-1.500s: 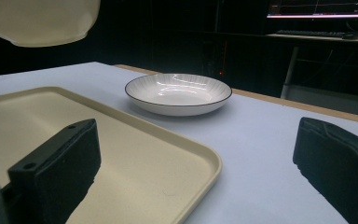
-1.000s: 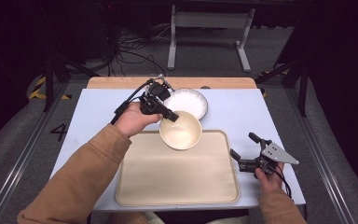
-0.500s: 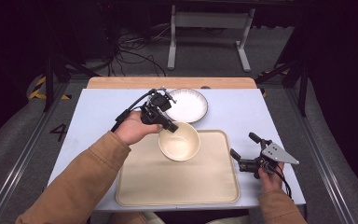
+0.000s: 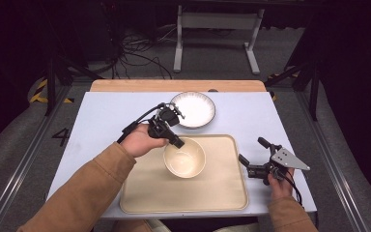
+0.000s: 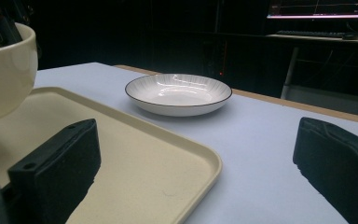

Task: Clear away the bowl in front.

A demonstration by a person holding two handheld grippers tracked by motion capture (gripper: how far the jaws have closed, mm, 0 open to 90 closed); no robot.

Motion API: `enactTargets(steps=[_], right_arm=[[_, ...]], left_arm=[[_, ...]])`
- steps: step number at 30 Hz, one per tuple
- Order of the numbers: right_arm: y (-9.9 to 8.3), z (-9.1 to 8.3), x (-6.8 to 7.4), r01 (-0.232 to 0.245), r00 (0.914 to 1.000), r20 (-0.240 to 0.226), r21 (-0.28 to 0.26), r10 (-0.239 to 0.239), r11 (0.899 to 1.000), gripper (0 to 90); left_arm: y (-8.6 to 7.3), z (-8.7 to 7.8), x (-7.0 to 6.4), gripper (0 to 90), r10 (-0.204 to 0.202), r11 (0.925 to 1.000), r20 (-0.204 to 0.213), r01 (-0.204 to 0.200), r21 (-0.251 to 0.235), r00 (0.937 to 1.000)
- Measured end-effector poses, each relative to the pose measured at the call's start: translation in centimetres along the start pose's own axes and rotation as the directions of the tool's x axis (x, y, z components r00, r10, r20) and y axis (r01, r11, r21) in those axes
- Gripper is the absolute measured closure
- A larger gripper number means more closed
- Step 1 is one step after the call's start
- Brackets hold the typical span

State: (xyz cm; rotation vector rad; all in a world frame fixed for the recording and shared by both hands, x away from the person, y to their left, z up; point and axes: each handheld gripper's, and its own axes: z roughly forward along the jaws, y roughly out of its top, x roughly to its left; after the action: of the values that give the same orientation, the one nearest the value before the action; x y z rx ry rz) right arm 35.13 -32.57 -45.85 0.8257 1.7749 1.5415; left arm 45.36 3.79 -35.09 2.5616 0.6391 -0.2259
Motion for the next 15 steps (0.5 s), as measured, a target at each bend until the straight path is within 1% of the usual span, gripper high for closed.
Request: enactTargets(steps=[2,3,4,6,9,11,15], right_arm=[[0.0,0.0,0.0,0.000,1.0000,0.000,0.000,0.000,1.000,1.2],[0.0,0.0,0.0,0.000,1.0000,0.000,0.000,0.000,1.000,1.2],[0.0,0.0,0.0,0.001,1.0000,0.000,0.000,-0.001,1.000,1.3],[0.0,0.0,0.0,0.001,1.0000,-0.001,0.000,-0.001,1.000,1.3],[0.0,0.0,0.0,0.001,1.0000,-0.001,0.000,-0.001,1.000,1.2],[0.0,0.0,0.0,0.003,1.0000,-0.001,0.000,-0.003,1.000,1.2],[0.0,0.0,0.0,0.004,1.0000,-0.002,0.001,-0.004,1.000,1.3]], left_arm=[[-0.1,0.4,-0.1,81.7,-0.003,0.9999,-0.001,0.003,0.016,1.0000],[-0.1,0.6,0.0,81.7,0.008,0.9997,-0.002,-0.008,0.023,1.0000],[-0.1,0.7,0.0,81.8,0.006,0.9996,-0.002,-0.006,0.028,1.0000],[-0.2,1.1,0.1,81.8,0.006,0.9994,0.000,-0.006,0.034,1.0000],[-0.3,1.5,0.0,81.7,-0.006,0.9991,-0.006,0.006,0.042,1.0000],[-0.2,1.8,0.1,81.7,0.010,0.9987,-0.018,-0.009,0.051,0.9998],[-0.3,2.1,0.2,81.7,0.005,0.9982,-0.020,-0.004,0.060,0.9998]])
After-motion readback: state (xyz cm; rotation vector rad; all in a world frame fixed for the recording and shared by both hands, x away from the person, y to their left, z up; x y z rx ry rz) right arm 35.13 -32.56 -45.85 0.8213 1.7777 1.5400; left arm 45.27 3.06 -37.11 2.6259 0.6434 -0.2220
